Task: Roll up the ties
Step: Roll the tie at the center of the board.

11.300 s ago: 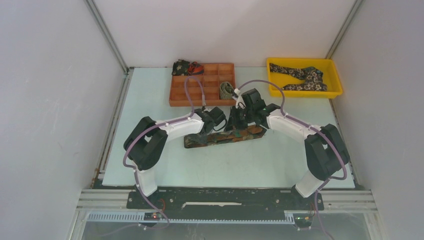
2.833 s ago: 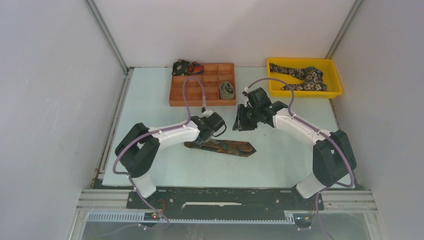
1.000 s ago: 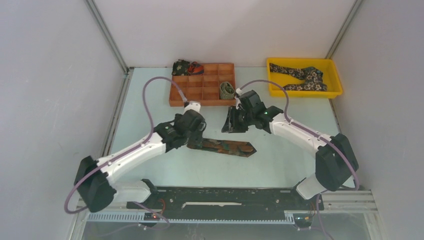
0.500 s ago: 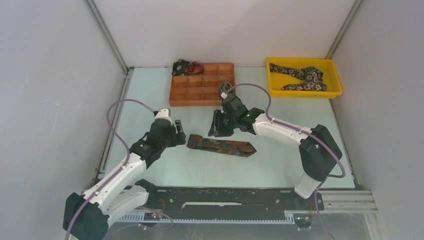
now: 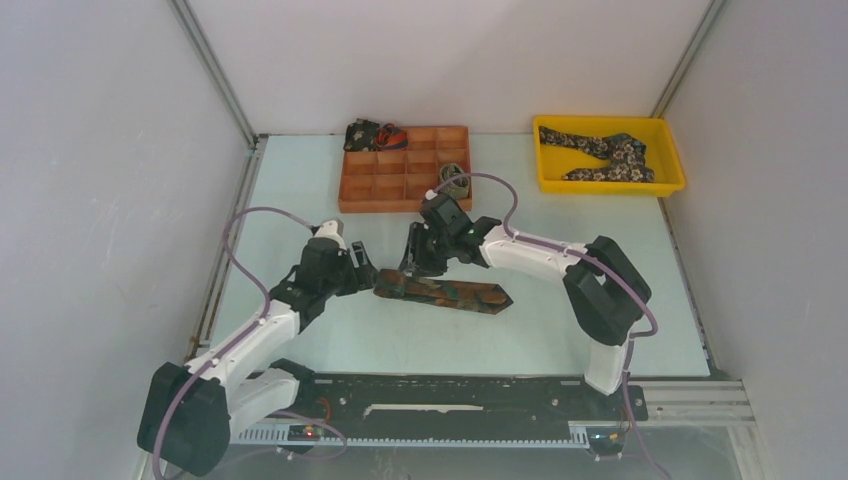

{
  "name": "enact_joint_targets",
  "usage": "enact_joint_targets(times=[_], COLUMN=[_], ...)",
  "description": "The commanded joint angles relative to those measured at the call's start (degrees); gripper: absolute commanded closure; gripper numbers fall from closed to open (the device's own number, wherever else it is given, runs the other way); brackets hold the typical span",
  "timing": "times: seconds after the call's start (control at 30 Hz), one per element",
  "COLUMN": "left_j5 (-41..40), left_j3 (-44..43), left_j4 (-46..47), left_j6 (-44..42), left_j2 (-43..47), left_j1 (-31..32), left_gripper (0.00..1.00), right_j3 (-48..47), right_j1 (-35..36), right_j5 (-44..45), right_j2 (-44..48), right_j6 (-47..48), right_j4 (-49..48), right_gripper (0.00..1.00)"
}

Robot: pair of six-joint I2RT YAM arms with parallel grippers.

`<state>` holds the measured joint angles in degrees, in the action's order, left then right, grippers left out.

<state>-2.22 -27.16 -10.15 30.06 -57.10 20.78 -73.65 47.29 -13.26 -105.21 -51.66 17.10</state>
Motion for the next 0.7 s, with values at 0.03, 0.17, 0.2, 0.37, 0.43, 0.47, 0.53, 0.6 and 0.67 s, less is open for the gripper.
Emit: enact_joint_targets(times=[0.03, 0.17, 0.2, 0.37, 0.43, 0.47, 0.53, 0.6, 0.67], left_j5=[3.65, 4.00, 4.06, 4.68, 5.17, 5.55, 6.38, 7.25, 8.37], left_j3=[-0.09, 0.06, 0.08, 0.51, 0.55, 0.53, 0.51, 0.62, 0.70], left_j4=[4.51, 4.68, 4.72, 5.49, 5.87, 6.04, 6.38, 7.04, 7.58], left_j6=[0.74, 0.54, 0.54, 0.52, 0.44, 0.44, 0.47, 0.52, 0.35], left_j2=[-1.14, -1.61, -1.70, -1.75, -2.38, -2.74, -3.21, -3.64, -4.18], left_j1=[-0.56, -0.55, -0.56, -0.56, -0.56, -0.56, -0.56, -0.56, -0.51], left_gripper=[0.23, 0.24, 0.24, 0.24, 0.24, 0.24, 0.24, 0.24, 0.24], right_j3=[-5.38, -7.07, -7.35, -7.61, -7.56, -7.58, -7.64, -7.57, -7.61], right_j1=[1.46, 1.95, 2.21, 2.63, 2.57, 2.55, 2.41, 2.26, 2.07], right_j5=[0.33, -0.10, -0.04, 0.12, 0.20, 0.20, 0.08, -0.01, -0.02], right_j2=[-2.88, -4.79, -5.16, -6.27, -6.57, -6.77, -7.14, -7.51, -8.03], right_j6=[-1.72, -2.04, -2.12, -2.44, -2.32, -2.24, -2.16, -1.92, -1.66], right_j4=[-0.97, 0.27, 0.79, 1.68, 1.89, 1.97, 1.86, 1.80, 1.80], right_gripper=[0.57, 0.58, 0.59, 0.62, 0.63, 0.64, 0.66, 0.68, 0.70])
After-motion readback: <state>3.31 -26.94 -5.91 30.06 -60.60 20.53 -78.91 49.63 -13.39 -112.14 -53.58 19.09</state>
